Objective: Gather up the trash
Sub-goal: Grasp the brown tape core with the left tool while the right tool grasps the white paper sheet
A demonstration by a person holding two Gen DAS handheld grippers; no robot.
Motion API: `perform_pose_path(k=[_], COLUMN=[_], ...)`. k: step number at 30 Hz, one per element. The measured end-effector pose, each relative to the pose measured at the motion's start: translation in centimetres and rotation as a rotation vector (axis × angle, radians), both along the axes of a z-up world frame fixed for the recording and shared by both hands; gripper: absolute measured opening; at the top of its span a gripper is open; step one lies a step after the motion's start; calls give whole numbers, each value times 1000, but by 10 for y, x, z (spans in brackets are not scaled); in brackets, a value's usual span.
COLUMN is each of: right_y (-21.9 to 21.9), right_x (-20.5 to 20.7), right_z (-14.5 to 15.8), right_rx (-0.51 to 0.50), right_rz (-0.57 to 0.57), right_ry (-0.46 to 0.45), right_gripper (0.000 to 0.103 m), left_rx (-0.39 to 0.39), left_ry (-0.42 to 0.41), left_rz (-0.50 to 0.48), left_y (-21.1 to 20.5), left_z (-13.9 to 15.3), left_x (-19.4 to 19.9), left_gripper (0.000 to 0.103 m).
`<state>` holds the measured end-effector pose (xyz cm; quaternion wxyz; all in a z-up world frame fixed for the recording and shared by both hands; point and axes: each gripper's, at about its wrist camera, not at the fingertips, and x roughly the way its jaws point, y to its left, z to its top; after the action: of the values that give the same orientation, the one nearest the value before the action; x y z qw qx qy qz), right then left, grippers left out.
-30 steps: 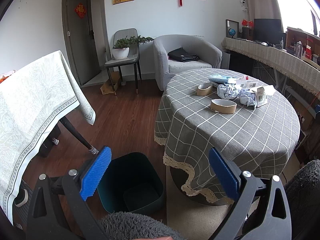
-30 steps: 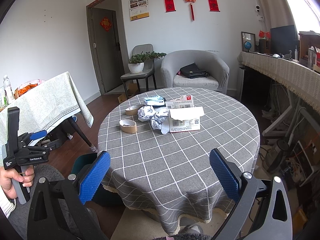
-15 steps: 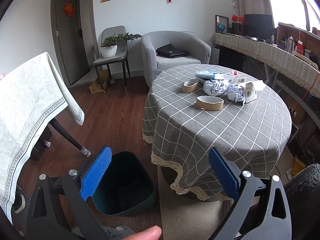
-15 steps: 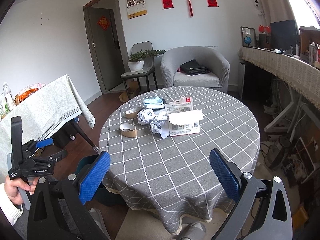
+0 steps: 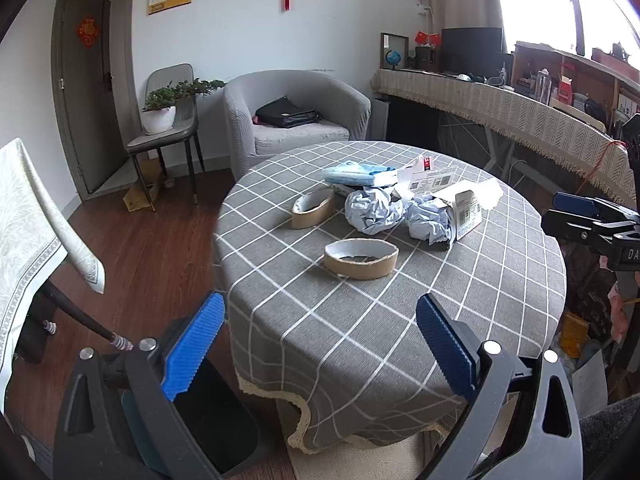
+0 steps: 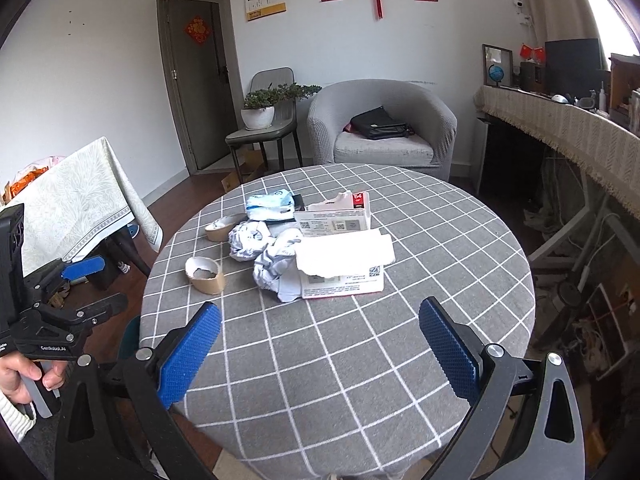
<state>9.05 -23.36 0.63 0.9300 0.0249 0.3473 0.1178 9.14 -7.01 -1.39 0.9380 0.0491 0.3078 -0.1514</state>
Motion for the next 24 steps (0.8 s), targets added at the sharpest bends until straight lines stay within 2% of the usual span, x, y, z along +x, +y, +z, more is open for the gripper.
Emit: perform_pose_path(k=[7, 14, 16, 20, 24], right_y=[-9, -1, 2, 7, 2], right_x=[42, 72, 77, 88, 95], right_z=[-8, -17, -19, -24, -31], right_rx=[14, -11, -20, -39, -8], right_rz=[17, 71, 84, 101, 79], right_ry=[6, 41, 49, 66, 84], right_gripper=[100, 100, 100, 100, 100], left_rx=[-6, 10, 3, 12, 3], left_ry=[11, 55, 69, 101, 108], left_rz=[-35, -49, -53, -53, -73], left_y=[-25, -41, -43, -46, -47], left_z=[-10, -24, -26, -32, -33], left_x=[39, 67, 71, 77, 79], left_gripper=[98, 97, 94, 75, 66])
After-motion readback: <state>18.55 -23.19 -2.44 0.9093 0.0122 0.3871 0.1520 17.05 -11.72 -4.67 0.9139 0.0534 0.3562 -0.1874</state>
